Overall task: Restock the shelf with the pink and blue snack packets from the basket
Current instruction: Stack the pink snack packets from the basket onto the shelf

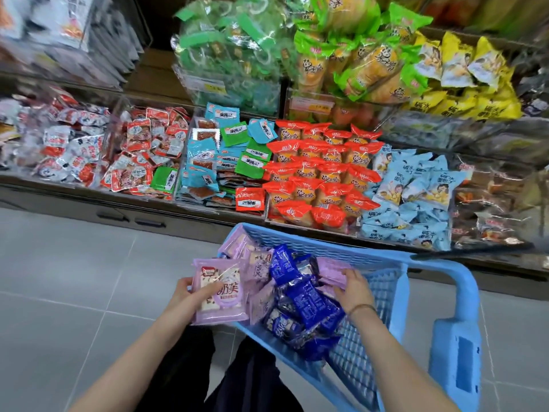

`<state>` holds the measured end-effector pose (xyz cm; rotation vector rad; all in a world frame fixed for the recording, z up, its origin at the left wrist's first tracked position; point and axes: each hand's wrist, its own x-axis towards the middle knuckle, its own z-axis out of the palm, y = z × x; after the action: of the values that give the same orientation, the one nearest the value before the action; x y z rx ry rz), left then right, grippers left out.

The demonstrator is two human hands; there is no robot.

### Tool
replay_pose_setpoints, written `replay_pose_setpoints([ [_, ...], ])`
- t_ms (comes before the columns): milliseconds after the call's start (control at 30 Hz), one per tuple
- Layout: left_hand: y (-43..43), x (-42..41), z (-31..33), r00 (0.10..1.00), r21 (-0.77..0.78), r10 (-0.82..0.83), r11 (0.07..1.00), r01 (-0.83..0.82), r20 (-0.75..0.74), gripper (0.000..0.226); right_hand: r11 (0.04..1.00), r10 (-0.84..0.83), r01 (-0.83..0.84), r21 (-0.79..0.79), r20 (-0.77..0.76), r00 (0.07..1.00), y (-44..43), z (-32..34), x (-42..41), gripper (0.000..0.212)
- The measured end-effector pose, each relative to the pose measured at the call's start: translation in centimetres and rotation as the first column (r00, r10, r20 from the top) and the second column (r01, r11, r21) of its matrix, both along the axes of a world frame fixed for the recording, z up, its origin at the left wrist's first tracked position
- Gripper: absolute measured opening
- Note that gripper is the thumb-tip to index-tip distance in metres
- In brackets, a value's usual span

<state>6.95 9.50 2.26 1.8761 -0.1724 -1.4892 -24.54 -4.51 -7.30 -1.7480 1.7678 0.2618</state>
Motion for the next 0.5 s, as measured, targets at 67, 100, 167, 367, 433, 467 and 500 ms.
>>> replay_pose_setpoints([
  [67, 0.8, 0.5, -0.5, 0.997, 0.02, 0.065, 0.998, -0.065, 0.037, 0.05, 0.998, 0.066, -0.064, 0.027, -0.112, 0.991, -1.0, -1.2, -0.6, 0.055],
  [100, 1.1, 0.7, -0.6, 0.995, 0.027, 0.083, 0.996, -0.085, 0.053, 0.05, 0.995, 0.089, -0.082, 0.053, -0.15, 0.985, -1.4, -1.7, -0.6, 0.058],
  [167, 1.7, 0.7, -0.8, 0.992, 0.038, 0.11, 0.993, -0.112, 0.064, 0.058, 0.988, 0.126, -0.104, 0.118, -0.197, 0.972, -2.0, -2.9, -0.4, 0.062],
  [367, 3.5, 1.6, -1.1, 0.984, 0.082, 0.166, 0.982, -0.171, 0.057, 0.071, 0.987, 0.135, -0.108, 0.116, -0.262, 0.956, -3.7, -5.5, 0.7, 0.065],
  [433, 3.8, 1.7, -1.2, 0.977, 0.07, 0.208, 0.975, -0.212, 0.055, 0.062, 0.985, 0.167, -0.151, 0.081, -0.273, 0.947, -3.7, -5.1, 0.7, 0.06],
  [467, 3.9, 1.8, -1.3, 0.972, 0.063, 0.228, 0.971, -0.231, 0.047, 0.063, 0.985, 0.174, -0.166, 0.053, -0.269, 0.947, -3.5, -4.7, 0.6, 0.056],
  [500, 3.8, 1.9, -1.2, 0.969, 0.06, 0.246, 0.967, -0.248, 0.035, 0.07, 0.987, 0.159, -0.162, 0.011, -0.244, 0.956, -3.3, -4.0, 0.6, 0.051],
])
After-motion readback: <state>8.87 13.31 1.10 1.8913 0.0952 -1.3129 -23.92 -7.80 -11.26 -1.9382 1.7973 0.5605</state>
